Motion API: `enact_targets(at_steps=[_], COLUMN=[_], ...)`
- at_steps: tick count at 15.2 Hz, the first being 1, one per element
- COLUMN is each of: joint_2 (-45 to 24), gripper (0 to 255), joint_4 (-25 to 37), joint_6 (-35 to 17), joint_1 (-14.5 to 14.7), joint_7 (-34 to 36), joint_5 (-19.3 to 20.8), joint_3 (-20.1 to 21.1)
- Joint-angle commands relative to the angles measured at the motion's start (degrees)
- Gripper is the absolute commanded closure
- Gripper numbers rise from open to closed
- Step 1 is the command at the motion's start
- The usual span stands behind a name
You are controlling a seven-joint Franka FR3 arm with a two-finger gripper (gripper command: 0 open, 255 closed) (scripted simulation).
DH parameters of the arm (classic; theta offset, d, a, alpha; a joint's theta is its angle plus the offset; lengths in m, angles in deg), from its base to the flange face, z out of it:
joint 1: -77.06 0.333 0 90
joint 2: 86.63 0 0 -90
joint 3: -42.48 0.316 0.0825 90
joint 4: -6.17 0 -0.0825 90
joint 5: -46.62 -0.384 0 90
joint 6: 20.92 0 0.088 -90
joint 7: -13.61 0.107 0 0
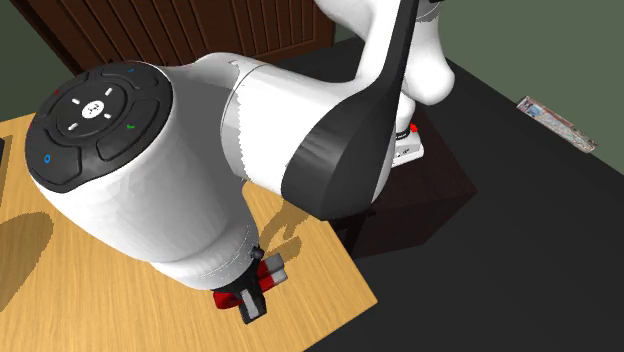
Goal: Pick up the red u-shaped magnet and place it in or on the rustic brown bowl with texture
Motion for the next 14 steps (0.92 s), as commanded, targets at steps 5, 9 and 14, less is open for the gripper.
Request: enact_targets(at_steps=[5, 9, 14], joint_2=[-0.1, -0.4, -1.2], gripper=[255, 255, 255], joint_4=[4.7, 8.3, 13.4], joint_6=[4.6, 7.9, 12.2], joint_1=[0.5, 1.0, 1.9], joint_7=[-0.2, -0.3, -0.3], joint_5=[-0.1, 0.0, 0.4], joint_3=[0.2, 0.2, 0.3])
